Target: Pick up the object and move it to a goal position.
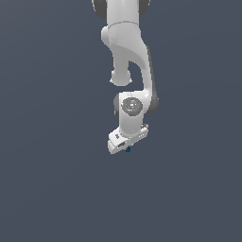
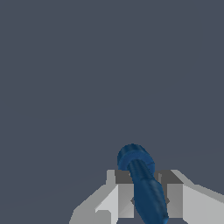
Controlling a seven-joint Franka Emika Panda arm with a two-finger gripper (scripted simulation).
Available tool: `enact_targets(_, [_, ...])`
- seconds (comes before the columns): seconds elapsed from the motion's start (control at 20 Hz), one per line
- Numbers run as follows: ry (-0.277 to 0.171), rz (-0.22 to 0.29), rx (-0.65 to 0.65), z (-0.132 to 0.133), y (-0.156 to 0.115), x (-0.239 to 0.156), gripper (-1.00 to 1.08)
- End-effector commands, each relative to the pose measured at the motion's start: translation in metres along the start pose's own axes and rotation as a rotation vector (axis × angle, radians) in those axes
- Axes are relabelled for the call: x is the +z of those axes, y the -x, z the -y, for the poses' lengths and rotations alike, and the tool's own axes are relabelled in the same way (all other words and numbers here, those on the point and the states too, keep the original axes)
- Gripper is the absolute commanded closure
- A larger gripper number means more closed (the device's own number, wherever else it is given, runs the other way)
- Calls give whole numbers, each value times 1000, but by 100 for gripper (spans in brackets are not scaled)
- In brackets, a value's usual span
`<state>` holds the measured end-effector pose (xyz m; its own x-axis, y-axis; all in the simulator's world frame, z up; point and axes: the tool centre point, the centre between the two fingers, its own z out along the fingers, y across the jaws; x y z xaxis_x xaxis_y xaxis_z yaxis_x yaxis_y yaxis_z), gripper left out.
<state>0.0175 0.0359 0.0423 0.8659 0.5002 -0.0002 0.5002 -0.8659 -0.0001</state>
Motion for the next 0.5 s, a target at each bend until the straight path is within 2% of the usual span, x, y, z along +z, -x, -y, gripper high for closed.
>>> enact_targets(0.0, [0,0,0,0,0,-1,108])
enact_targets(0.45, [0,0,0,-10,15,-28,108])
